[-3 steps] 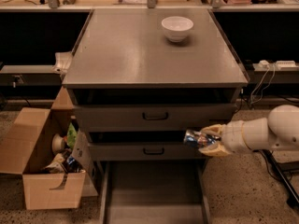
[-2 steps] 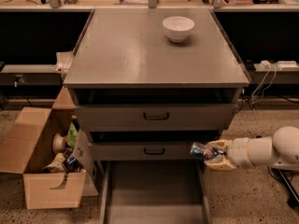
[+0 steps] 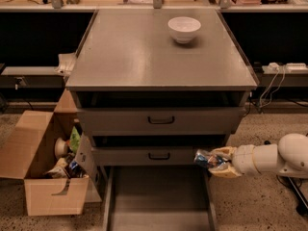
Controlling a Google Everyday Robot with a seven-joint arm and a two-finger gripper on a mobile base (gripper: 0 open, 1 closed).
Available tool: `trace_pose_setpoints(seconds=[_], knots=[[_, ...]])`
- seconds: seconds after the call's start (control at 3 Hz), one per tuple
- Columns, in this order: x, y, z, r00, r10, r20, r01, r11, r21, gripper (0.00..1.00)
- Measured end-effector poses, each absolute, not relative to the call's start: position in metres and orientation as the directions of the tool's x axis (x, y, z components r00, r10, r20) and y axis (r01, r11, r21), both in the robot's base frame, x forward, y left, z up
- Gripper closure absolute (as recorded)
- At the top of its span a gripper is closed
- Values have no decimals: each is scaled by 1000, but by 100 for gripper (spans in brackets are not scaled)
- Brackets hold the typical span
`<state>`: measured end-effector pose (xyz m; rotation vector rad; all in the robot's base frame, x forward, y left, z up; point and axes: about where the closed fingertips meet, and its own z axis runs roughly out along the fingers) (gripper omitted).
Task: Place redbull can into bottom drawer
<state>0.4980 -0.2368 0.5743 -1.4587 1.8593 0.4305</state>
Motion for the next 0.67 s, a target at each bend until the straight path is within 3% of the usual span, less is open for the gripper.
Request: trace_pose_setpoints(seconds=[0.67], knots=[[467, -200, 442, -203, -632, -747, -965, 257, 45, 100]])
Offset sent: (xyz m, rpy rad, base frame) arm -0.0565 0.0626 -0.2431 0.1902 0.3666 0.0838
